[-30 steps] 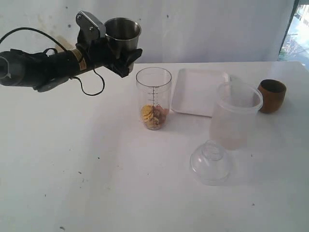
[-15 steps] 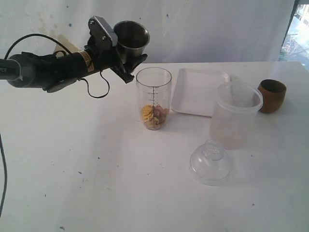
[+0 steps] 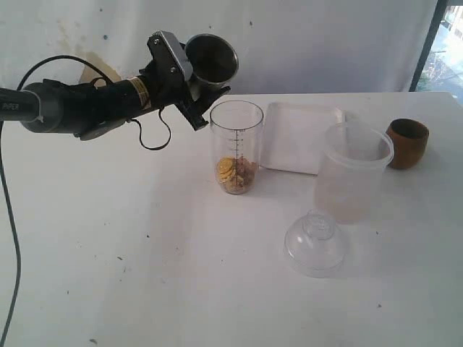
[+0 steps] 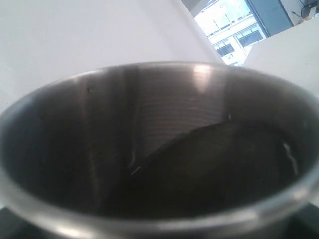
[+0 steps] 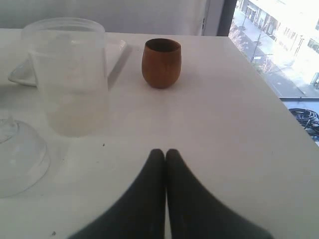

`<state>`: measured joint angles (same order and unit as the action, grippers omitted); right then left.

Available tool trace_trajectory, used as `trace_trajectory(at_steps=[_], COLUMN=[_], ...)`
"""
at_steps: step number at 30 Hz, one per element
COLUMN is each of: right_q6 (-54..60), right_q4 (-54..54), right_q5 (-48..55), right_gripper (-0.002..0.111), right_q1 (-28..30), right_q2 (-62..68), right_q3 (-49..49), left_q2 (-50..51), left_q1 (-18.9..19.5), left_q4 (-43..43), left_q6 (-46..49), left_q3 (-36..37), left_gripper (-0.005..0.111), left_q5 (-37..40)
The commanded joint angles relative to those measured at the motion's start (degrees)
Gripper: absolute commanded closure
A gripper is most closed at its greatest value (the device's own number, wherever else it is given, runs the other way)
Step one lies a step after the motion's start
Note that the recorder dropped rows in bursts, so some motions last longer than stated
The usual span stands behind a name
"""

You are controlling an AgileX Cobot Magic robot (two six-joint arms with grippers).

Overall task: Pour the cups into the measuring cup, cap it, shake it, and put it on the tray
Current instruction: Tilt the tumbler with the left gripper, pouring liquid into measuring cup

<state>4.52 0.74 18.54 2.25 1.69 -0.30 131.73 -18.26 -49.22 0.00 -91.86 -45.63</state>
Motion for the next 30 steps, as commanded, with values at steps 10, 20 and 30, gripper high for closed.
trace_trajectory(at_steps=[10, 20, 30], right_q6=[-0.2, -0.2, -0.2], right_q4=[0.0, 0.0, 0.0], right_q5=[-0.4, -0.4, -0.4], right_gripper=[0.108, 0.108, 0.108], right_q1=[-0.2, -0.2, -0.2], right_q2=[-0.2, -0.2, -0.2], right_q3=[0.3, 0.3, 0.3], left_q2=[-1.1, -1.1, -1.1], left_q1=[-0.1, -0.1, -0.1], left_q4=[7.3, 7.3, 7.1], left_q6=[7.8, 11.9, 16.8], left_q3=[-0.9, -0.9, -0.9], left_gripper=[0.107, 0.107, 0.107], left_q5=[-6.8, -6.3, -6.3])
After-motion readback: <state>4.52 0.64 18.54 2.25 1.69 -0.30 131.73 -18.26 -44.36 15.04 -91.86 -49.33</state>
